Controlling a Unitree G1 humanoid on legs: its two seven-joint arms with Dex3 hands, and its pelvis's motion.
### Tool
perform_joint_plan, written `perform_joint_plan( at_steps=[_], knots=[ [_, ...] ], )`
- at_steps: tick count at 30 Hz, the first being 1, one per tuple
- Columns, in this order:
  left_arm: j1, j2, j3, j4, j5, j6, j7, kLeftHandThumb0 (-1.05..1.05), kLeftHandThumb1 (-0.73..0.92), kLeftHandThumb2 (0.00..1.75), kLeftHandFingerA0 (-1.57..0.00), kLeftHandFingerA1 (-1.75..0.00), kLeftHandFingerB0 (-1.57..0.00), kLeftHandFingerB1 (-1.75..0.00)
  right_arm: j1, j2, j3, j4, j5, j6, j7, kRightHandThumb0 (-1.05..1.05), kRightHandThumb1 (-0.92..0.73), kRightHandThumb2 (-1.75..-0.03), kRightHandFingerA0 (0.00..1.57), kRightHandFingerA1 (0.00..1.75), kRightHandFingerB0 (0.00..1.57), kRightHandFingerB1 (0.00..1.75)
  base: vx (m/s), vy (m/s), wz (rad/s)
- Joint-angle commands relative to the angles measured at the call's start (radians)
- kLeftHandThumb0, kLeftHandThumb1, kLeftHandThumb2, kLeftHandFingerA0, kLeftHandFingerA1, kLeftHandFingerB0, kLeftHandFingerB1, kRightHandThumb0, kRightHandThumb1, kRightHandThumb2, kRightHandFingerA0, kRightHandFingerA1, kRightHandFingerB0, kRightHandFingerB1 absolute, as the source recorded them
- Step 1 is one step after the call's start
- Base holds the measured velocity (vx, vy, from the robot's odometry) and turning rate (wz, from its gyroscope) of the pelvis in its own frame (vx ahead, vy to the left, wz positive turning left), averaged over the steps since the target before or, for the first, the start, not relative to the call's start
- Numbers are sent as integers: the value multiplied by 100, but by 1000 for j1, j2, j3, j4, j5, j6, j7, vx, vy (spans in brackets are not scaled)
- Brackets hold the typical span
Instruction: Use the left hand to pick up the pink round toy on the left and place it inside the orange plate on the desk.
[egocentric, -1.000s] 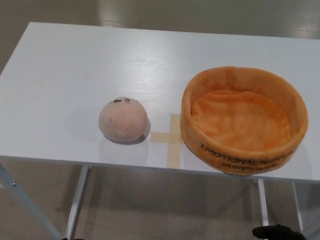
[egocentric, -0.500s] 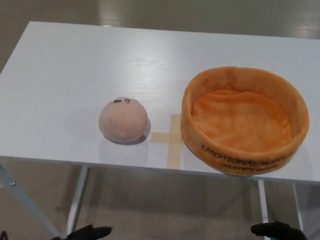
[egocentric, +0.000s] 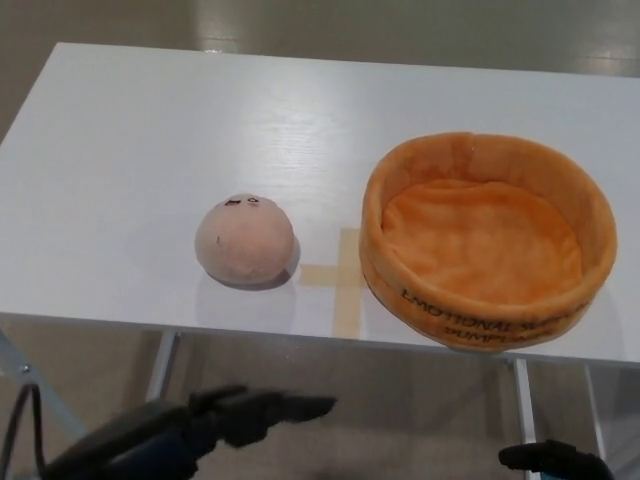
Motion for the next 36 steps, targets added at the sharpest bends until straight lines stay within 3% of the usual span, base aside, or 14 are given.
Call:
perform_joint_plan(
  at_steps=[1,2,3,6,7,8,10,11,13,14,17,29,30,36],
  knots=[
    [-131,-29,105,-114,-124,44,-19,-9,49,55,-1,-30,-9,-27,-5,1,5,12,6,-2,-18,-14,-58,-61,75,101,60,79,0,0,0],
    [-183,-53,118,-87,-107,44,-4,-9,48,54,0,-22,-9,-25,-5,0,4,12,7,-2,-15,-15,-58,-62,72,100,59,79,-55,-10,7],
    [-220,-74,130,-69,-90,49,5,-11,41,68,0,-16,-4,-32,-5,0,6,13,7,-2,-16,-16,-58,-62,74,100,60,79,0,0,0],
    [-242,-104,146,-58,-73,56,-4,-11,41,68,0,-16,-4,-32,-1,0,10,14,6,-2,-20,-16,-58,-62,74,100,60,79,0,0,0],
    [-277,-116,151,-39,-44,77,10,-11,37,62,0,-2,-5,-23,0,0,9,14,7,-4,-19,-15,-57,-63,74,101,61,80,0,0,0],
    [-322,-134,158,-15,-6,102,27,-11,37,62,0,-2,-5,-23,1,1,8,14,9,-7,-18,-15,-57,-63,74,101,61,80,0,0,0],
    [-418,-153,146,61,92,128,48,-34,26,59,0,-5,0,-6,0,-1,8,16,10,-4,-14,-15,-59,-61,72,100,61,79,-28,-8,3],
    [-453,-162,139,96,115,127,49,-34,26,59,0,-5,0,-6,0,-1,11,17,7,-3,-17,-15,-59,-61,72,100,61,79,0,0,0],
    [-494,-168,130,138,132,125,42,-43,31,63,0,-4,0,-2,-1,0,8,18,11,-3,-16,-15,-58,-61,72,100,61,80,0,0,0],
    [-533,-174,118,179,167,128,49,-63,39,55,0,0,0,-1,-1,1,9,16,10,-5,-20,-15,-56,-62,74,101,60,80,0,0,0],
    [-647,-190,69,314,291,139,84,-85,42,60,0,0,0,0,-1,2,12,16,8,-2,-23,-13,-58,-61,72,99,61,80,0,0,0],
    [-841,-232,-73,570,468,206,114,-76,36,57,0,0,0,-1,5,-1,14,17,8,-4,-6,-14,-56,-62,70,96,59,79,0,0,0],
    [-850,-237,-92,587,489,227,113,-59,38,77,0,0,0,-3,3,-2,16,16,7,-2,-7,-14,-57,-62,69,95,60,79,0,0,0],
    [-877,-259,-164,689,568,246,159,-56,37,77,0,0,0,-5,-4,0,17,17,5,-2,-16,-15,-56,-63,72,99,63,82,0,0,0]
  ],
)
